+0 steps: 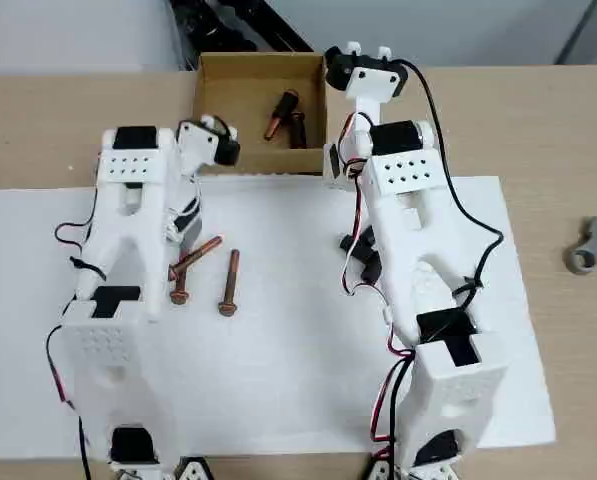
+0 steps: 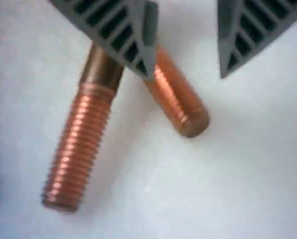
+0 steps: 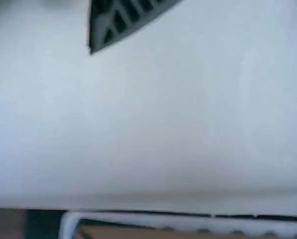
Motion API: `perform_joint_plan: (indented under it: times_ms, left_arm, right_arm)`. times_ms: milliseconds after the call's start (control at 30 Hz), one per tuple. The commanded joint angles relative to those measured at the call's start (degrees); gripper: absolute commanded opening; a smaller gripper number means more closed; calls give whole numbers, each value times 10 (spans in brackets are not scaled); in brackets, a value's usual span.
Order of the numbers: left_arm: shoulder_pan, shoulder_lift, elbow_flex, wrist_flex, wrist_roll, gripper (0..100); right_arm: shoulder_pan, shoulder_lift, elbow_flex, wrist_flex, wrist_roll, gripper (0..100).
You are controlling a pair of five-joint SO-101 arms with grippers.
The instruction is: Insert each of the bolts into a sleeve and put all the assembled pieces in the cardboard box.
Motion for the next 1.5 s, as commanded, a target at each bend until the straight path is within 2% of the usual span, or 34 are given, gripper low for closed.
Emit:
perform_joint_plan:
  times_ms: [0, 300, 600, 800, 1133, 1300, 1467]
  left_arm:
    - [10, -65, -15, 20, -5, 80]
    - [25, -158, 135, 20, -86, 80]
    - [25, -180, 212, 18, -112, 80]
    - [19, -138, 212, 16, -113, 80]
    - [11, -58, 211, -41, -111, 77]
    - [11, -58, 190, -17, -113, 76]
    - [15, -59, 116, 18, -106, 76]
  right_arm:
    - [4, -37, -28, -3, -4, 143]
    - [4, -37, -27, 1, -4, 143]
    - [1, -37, -27, 1, -4, 143]
    - [0, -37, -27, 1, -4, 143]
    - [0, -37, -27, 2, -4, 143]
    - [0, -37, -27, 2, -4, 143]
    - [0, -37, -27, 2, -4, 143]
